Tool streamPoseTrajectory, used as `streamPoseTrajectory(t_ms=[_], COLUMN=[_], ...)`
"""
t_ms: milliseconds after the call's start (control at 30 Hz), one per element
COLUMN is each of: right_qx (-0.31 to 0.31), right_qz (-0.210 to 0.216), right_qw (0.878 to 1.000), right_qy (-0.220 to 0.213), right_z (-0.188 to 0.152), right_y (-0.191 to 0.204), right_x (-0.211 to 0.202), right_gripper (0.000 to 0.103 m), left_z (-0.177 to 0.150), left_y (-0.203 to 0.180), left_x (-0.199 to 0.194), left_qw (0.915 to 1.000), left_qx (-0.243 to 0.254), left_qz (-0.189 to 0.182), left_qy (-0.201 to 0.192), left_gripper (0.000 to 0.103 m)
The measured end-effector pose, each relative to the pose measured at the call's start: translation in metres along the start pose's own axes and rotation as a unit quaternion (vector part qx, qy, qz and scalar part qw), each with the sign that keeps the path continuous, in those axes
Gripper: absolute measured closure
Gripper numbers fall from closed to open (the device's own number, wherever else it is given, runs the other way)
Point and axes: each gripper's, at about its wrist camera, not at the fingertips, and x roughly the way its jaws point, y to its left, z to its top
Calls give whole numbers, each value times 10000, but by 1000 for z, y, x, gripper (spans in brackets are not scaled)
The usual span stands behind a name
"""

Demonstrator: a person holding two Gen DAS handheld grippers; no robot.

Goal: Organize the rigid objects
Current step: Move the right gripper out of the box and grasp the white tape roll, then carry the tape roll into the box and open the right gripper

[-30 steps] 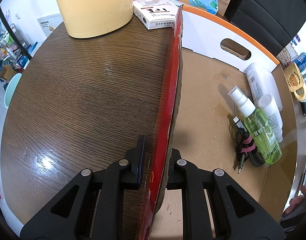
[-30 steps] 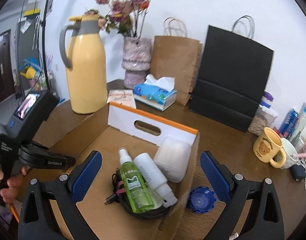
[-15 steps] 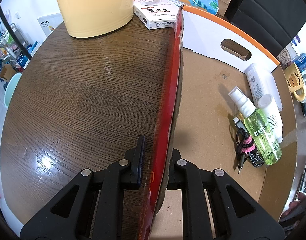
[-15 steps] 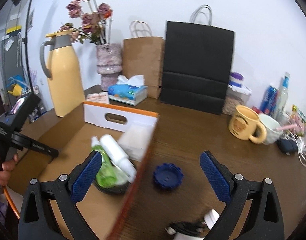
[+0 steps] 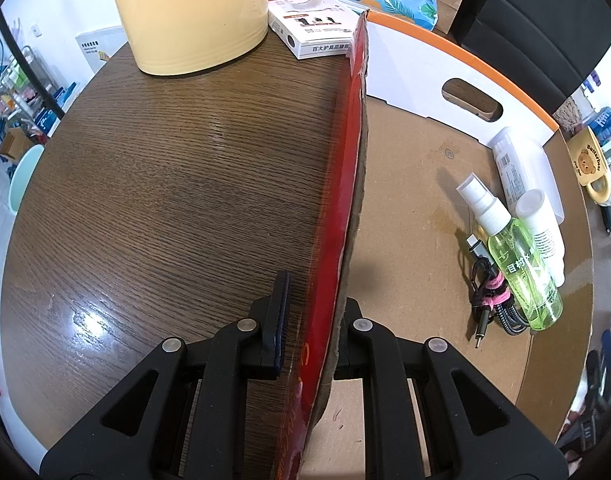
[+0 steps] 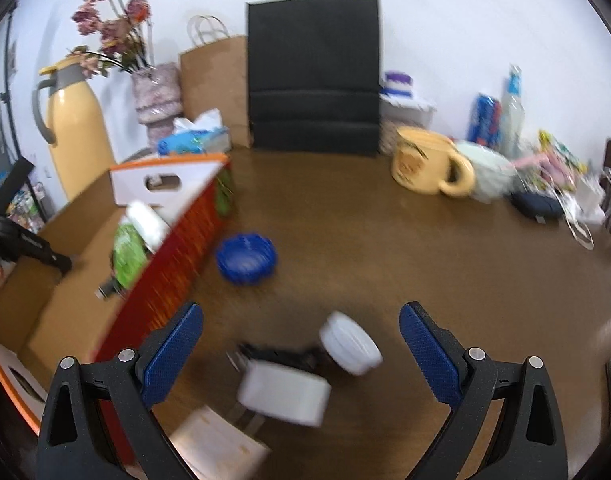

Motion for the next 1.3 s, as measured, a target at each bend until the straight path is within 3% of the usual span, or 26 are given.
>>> streamPoseTrajectory(t_ms=[333, 767, 800, 833, 933, 1300], right_qx=[50, -216, -193, -143, 27, 143], right_qz=[-81, -192, -223, -261, -287, -327], right_qw=[9995, 9993, 9993, 9992, 9990, 9993], right_qy=[311, 249, 248, 254, 331, 54], right_z=[-20, -24, -24, -24, -25, -25], right_y=[-8, 12, 12, 11, 5, 6], right_x=[2, -3, -3, -3, -1, -12], right_gripper=[2, 2, 9, 24, 55, 56], left_z=[0, 0, 0, 0, 0, 0], left_y=[1, 1, 1, 1, 1, 1], left_x=[0, 0, -1, 0, -1, -1], left_qw=[10000, 10000, 10000, 10000, 10000, 10000], left_qx=[-6, -7, -10, -9, -6, -18], left_qz=[11, 9, 6, 7, 9, -3], left_qy=[-5, -4, -3, -4, -4, -3], left_gripper=[92, 92, 92, 92, 92, 92])
